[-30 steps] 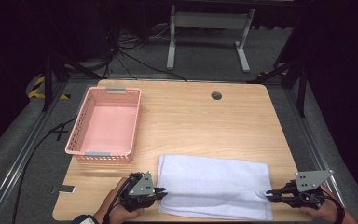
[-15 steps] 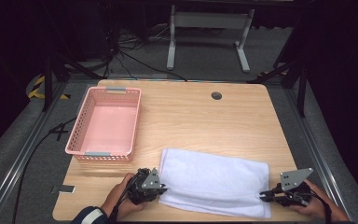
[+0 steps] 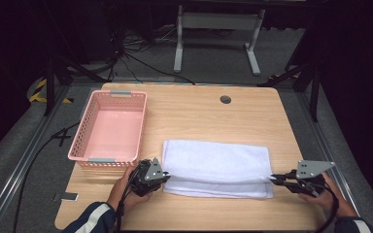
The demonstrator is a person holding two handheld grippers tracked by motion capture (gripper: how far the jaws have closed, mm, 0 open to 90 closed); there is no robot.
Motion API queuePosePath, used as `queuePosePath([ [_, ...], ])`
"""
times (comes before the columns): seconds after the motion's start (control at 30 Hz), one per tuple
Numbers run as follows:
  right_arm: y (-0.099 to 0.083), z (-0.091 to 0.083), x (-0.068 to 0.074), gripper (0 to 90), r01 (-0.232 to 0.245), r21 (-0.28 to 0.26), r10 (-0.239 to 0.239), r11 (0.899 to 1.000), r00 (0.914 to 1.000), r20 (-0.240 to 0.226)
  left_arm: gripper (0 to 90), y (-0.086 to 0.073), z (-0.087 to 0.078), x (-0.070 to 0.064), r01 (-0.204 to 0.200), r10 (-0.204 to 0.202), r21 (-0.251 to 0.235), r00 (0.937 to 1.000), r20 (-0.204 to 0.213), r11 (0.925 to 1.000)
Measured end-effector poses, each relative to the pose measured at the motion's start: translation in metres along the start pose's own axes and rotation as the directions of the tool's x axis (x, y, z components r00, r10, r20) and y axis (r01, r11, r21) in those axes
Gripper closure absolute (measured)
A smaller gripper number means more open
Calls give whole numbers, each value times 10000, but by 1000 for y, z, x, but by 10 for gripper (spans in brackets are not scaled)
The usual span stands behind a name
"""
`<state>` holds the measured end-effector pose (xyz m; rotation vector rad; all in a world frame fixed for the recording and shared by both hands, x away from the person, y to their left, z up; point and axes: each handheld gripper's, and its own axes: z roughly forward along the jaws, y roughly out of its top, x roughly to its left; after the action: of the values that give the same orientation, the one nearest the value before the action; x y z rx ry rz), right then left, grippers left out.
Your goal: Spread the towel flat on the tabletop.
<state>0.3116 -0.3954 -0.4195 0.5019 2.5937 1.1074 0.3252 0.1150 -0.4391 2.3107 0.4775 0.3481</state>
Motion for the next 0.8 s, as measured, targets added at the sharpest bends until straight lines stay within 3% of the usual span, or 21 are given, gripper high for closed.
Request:
queuePosePath([
  [0.1,-4,-8,6,812,56,-184,-63,9998,9992,-404,823,-3,-7,-6,-331,331,-125,9994,24,9994],
  [0.13,-9,-11,14,822,277,21,-274,9996,9962,-826,789,-5,-10,-9,-480,480,-22,9988,78,9988],
  [0.17,-11,-10,18,820,324,279,-292,9991,9935,-1099,773,-12,-11,-13,-736,724,196,9959,550,9971],
  [0.2,-11,-10,18,820,324,279,-292,9991,9935,-1099,751,-12,-11,-13,-736,724,196,9959,550,9971],
  [0.23,-14,-7,23,811,486,741,-363,9961,9867,-1584,721,-19,-7,-17,-645,602,503,9947,828,9966],
  [0.27,-14,-7,25,778,588,950,-426,9937,9855,-1644,666,-21,-6,-19,-472,404,718,9948,937,9963],
  [0.33,-14,-7,26,758,499,952,-345,9942,9871,-1563,512,-23,-6,-20,-291,233,750,9968,762,9968],
  [0.37,-12,-10,24,713,213,548,-146,9983,9927,-1197,469,-25,-10,-24,544,-568,485,9971,505,9973],
  [0.4,-9,-11,22,690,70,454,-35,9989,9971,-754,430,-25,-10,-24,544,-568,485,9971,505,9973],
  [0.43,-5,-10,20,688,-84,313,101,9995,9985,-532,409,-27,-16,-26,1025,-1036,219,9929,585,9945],
  [0.5,8,-4,18,610,-95,70,95,9999,9999,-113,338,-27,-18,-30,1217,-1225,258,9920,295,9922],
  [0.53,8,-4,18,610,-95,70,95,9999,9999,-113,303,-27,-18,-30,1217,-1225,258,9920,295,9922],
  [0.6,28,9,14,552,-387,-110,390,9992,9990,221,264,-29,-17,-32,1436,-1439,208,9895,114,9894],
  [0.63,51,26,12,580,-611,-250,623,9978,9967,511,215,-30,-15,-31,1606,-1604,231,9870,-87,9868],
  [0.7,72,43,11,536,-554,-452,563,9974,9982,183,198,-31,-11,-30,1882,-1885,282,9821,59,9817],
  [0.73,72,43,11,536,-554,-452,563,9974,9982,183,195,-31,-11,-30,1882,-1885,282,9821,59,9817],
  [0.8,104,74,12,538,-569,-445,574,9974,9983,97,183,-29,-6,-30,2040,-2041,250,9789,39,9787],
])
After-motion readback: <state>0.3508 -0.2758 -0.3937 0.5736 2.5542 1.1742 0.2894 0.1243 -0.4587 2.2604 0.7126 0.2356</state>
